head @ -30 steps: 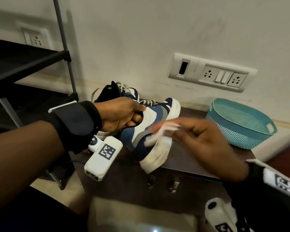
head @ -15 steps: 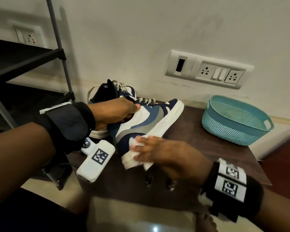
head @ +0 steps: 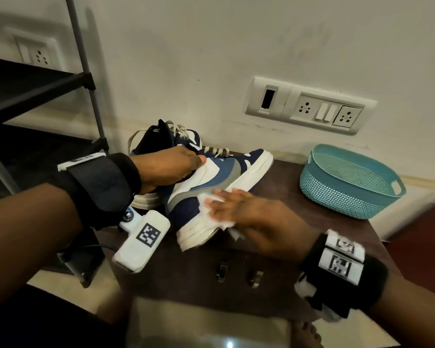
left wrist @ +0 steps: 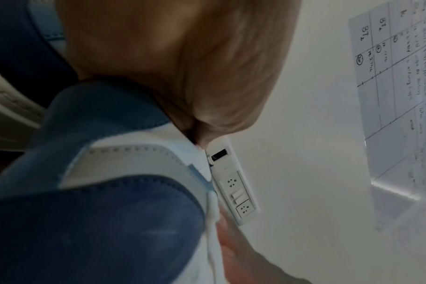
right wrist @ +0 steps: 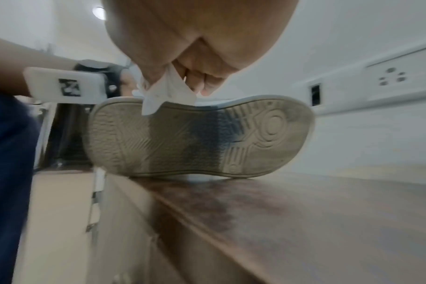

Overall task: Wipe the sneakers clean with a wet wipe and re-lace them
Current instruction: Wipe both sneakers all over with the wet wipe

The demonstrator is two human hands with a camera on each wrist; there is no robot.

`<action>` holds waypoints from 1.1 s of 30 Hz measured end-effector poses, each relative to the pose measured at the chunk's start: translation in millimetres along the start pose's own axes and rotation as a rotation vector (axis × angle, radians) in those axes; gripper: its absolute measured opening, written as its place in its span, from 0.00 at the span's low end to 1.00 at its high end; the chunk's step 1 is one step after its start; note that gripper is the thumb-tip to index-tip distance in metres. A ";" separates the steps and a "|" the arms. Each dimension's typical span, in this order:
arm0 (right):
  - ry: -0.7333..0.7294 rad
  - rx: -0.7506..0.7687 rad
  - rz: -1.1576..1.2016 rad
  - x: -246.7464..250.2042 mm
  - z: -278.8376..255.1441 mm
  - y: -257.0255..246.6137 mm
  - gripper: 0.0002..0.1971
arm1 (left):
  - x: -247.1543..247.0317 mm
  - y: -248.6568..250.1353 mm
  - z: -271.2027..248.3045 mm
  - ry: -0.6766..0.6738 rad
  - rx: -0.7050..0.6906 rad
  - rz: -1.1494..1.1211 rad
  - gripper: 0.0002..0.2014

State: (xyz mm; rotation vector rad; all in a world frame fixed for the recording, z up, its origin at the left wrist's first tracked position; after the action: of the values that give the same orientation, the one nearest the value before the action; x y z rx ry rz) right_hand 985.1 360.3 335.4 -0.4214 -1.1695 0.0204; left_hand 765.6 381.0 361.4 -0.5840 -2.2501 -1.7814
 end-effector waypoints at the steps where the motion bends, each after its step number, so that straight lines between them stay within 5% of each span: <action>1: 0.031 -0.070 -0.010 10.0 -4.5 13.2 0.19 | 0.9 -1.3 0.7 -0.004 -0.004 0.015 0.20; 4: 0.153 -0.333 -0.028 40.3 -11.9 38.2 0.15 | 2.2 -3.6 0.4 -0.019 -0.011 0.043 0.23; 7: 0.569 -0.641 -0.028 77.3 -20.2 59.2 0.11 | 1.4 -1.8 2.1 -0.035 -0.028 0.076 0.24; 9: 0.746 -0.719 -0.037 89.0 -23.3 64.9 0.13 | -0.8 0.7 2.3 -0.045 -0.050 0.107 0.23; 14: 0.504 -0.625 -0.061 38.2 0.1 45.9 0.13 | -10.9 11.5 0.9 -0.049 -0.101 0.192 0.19; 20: 0.342 -0.312 0.076 10.5 10.4 10.9 0.18 | -5.4 5.9 0.8 -0.075 -0.097 0.130 0.18; 26: 0.383 -0.583 -0.081 39.7 -6.2 51.0 0.17 | -7.6 8.4 1.8 -0.050 -0.092 0.164 0.19; 30: 0.202 -0.333 -0.195 6.1 -1.6 -3.3 0.22 | -4.4 5.5 4.3 -0.036 -0.067 0.148 0.18; 33: 0.085 -0.196 0.122 -9.2 0.7 -37.9 0.19 | 1.6 -1.2 3.6 -0.020 -0.044 0.100 0.21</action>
State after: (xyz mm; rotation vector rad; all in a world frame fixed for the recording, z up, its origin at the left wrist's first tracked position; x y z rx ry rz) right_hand 973.1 323.4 340.0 -0.6611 -1.0648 -0.0061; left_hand 763.9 384.6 360.1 -0.7119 -2.1590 -1.7877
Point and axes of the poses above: each hand's wrist, its own z-axis towards the middle knuckle, its own x-axis out of the back of the hand, y = z × x, the point moved 3 cm from there along z, towards the middle knuckle, and after that the axes turned 2 degrees about -y, right-handed, at the moved point
